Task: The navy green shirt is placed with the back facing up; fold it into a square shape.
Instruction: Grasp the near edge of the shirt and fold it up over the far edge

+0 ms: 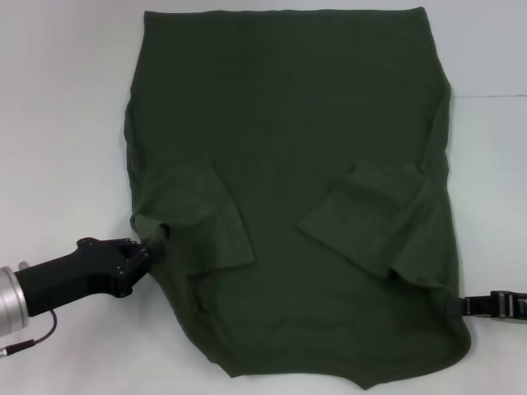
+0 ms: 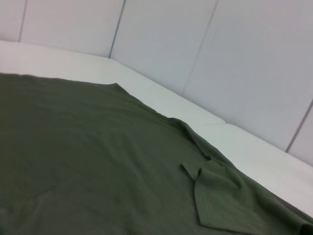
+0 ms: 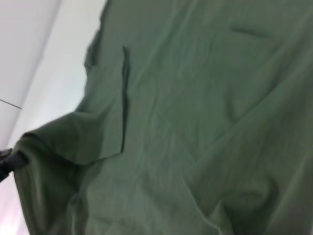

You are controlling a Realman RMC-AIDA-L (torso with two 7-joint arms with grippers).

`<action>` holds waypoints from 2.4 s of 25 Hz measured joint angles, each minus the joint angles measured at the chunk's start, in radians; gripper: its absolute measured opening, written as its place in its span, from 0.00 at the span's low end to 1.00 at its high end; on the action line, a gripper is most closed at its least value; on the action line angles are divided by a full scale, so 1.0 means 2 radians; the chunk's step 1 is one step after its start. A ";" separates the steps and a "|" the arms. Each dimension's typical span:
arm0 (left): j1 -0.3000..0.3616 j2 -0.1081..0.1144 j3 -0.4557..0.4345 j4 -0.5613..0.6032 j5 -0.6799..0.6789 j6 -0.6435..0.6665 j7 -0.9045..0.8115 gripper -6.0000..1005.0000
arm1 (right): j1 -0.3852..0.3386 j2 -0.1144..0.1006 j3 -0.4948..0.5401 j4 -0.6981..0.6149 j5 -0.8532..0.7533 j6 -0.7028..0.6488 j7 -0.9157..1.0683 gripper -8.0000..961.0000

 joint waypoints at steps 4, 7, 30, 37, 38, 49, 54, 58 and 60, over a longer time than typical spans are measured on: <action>0.005 0.006 -0.002 0.000 0.000 0.009 -0.038 0.05 | -0.017 0.001 0.035 -0.001 0.002 -0.016 -0.039 0.03; 0.009 0.008 -0.007 0.000 0.000 0.017 -0.054 0.05 | -0.026 0.000 0.054 0.001 0.002 -0.029 -0.065 0.03; 0.067 0.025 -0.048 -0.003 0.013 0.134 -0.090 0.05 | -0.142 -0.001 0.197 0.004 0.002 -0.109 -0.189 0.03; 0.083 0.025 -0.048 -0.003 0.017 0.172 -0.087 0.05 | -0.162 -0.007 0.230 -0.001 0.002 -0.125 -0.197 0.03; 0.084 0.025 -0.048 -0.003 0.017 0.174 -0.087 0.05 | -0.165 -0.007 0.232 -0.001 0.002 -0.127 -0.198 0.03; 0.096 0.022 -0.048 -0.005 0.026 0.193 -0.087 0.05 | -0.184 -0.009 0.253 -0.001 -0.002 -0.143 -0.211 0.03; 0.097 0.021 -0.046 -0.005 0.027 0.200 -0.087 0.05 | -0.184 -0.009 0.252 -0.001 -0.002 -0.149 -0.214 0.03; 0.097 0.021 -0.046 -0.005 0.028 0.208 -0.088 0.05 | -0.190 -0.009 0.251 -0.001 -0.003 -0.152 -0.215 0.03; 0.097 0.021 -0.046 -0.005 0.031 0.211 -0.089 0.05 | -0.194 -0.009 0.251 -0.001 -0.003 -0.153 -0.216 0.03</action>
